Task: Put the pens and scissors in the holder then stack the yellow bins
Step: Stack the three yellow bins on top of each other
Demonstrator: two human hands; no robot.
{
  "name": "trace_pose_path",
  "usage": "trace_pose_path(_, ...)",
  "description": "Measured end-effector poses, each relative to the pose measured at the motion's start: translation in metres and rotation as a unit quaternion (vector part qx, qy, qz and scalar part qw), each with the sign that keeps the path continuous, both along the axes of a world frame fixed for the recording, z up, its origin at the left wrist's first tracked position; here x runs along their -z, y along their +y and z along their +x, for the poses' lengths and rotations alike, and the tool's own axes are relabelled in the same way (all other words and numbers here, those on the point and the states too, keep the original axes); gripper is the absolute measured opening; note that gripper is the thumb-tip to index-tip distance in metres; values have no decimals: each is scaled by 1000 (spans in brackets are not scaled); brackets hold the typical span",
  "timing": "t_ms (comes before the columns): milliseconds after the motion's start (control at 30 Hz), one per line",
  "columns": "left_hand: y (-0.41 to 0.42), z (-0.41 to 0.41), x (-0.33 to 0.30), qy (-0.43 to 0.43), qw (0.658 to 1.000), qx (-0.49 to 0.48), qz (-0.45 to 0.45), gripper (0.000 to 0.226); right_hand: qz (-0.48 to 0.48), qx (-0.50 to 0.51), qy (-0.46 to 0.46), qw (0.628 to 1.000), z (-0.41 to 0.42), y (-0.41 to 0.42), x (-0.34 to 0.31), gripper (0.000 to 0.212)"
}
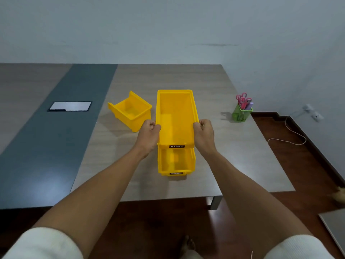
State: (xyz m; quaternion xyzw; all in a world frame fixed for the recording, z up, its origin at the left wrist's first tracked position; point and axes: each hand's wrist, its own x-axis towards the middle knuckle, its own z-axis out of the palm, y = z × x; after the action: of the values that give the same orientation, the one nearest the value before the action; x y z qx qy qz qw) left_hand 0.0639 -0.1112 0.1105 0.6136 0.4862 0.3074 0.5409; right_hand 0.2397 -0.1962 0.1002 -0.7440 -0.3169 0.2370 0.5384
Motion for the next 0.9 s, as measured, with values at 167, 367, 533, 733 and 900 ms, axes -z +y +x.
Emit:
trace_pose_path(167, -28, -18, 17, -11, 999, 32, -12, 19, -25, -10, 9, 1000, -13, -36, 11, 17)
trace_pose_path(367, -40, -23, 32, 10, 1000, 22, -15, 37, -40, -14, 15, 999, -17, -50, 22, 15)
trace_pose_path(533, -51, -17, 21, 14, 1000, 4, -15, 24, -36, -10, 9, 999, -14, -53, 27, 14)
trace_pose_path(733, -43, -17, 25, 15, 1000, 2, -15, 37, -36, -29, 2, 999, -7, -46, 20, 16)
trace_pose_path(900, -40, -14, 28, 18, 1000, 5, -4, 32, -37, -17, -2, 999, -3, -43, 19, 16)
